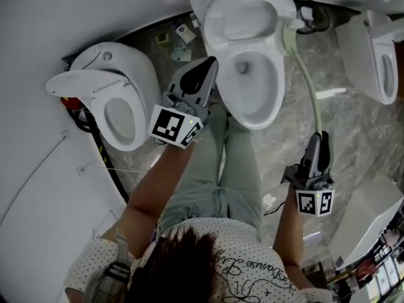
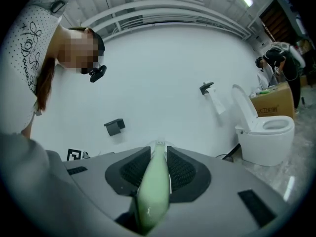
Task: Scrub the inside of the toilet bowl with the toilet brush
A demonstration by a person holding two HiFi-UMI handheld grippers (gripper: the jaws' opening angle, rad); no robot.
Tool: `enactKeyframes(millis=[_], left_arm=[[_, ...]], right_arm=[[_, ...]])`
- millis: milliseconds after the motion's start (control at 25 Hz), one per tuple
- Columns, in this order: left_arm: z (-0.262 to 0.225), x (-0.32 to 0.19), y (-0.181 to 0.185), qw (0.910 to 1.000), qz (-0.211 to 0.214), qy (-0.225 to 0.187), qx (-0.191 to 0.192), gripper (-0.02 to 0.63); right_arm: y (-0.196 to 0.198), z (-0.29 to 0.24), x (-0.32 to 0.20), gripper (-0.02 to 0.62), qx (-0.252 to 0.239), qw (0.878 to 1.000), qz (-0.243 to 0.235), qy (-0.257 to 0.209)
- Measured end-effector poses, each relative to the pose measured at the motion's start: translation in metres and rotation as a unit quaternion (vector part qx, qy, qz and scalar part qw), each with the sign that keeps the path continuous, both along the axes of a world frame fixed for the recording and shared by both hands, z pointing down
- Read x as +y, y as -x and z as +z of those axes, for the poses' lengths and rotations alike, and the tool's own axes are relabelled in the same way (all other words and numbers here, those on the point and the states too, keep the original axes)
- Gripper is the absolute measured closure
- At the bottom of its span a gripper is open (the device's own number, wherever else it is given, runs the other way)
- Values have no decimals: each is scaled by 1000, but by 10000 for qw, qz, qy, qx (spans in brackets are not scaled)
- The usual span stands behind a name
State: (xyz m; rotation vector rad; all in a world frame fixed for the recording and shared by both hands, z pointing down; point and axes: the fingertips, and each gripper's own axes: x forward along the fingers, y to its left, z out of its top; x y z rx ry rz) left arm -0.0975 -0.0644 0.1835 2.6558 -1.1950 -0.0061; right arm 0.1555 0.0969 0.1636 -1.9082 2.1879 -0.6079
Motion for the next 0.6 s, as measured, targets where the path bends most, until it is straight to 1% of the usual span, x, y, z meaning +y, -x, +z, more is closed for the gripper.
enactKeyframes(millis=[160, 320, 440, 600], left_arm=[[24, -5, 1, 9998, -164, 43, -65, 603], [53, -3, 4, 9991, -374, 143, -102, 603], [78, -2, 4, 9985, -491, 218, -120, 604], [114, 2, 7, 9966, -722, 384, -99, 603]], right_arm=[[-2, 38, 0, 482, -135, 9994, -1, 309], [-9, 73, -6, 482, -74, 9985, -148, 521], [-16, 105, -11, 482, 135, 9970, -270, 710], [-21, 150, -14, 482, 589, 9912, -581, 1031]])
